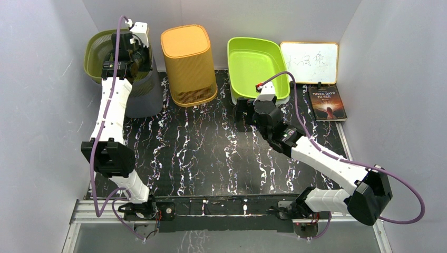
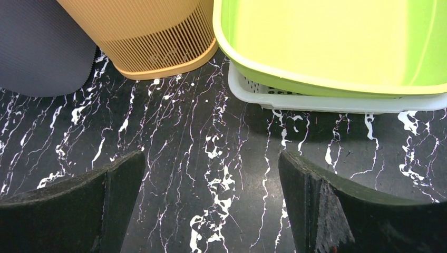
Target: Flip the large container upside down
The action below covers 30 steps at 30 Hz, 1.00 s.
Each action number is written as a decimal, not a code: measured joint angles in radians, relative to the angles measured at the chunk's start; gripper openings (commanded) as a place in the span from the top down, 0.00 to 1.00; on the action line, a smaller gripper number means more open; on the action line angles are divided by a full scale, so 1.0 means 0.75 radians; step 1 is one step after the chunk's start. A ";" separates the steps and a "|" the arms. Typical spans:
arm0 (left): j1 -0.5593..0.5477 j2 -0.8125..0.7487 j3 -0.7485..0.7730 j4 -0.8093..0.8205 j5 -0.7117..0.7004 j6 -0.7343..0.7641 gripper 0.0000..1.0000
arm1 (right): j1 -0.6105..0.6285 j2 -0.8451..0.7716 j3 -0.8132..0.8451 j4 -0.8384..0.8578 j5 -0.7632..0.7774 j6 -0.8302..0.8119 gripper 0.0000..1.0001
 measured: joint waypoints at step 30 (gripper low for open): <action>0.008 -0.147 0.112 -0.190 -0.143 -0.108 1.00 | 0.000 0.002 -0.026 -0.049 0.002 0.022 0.02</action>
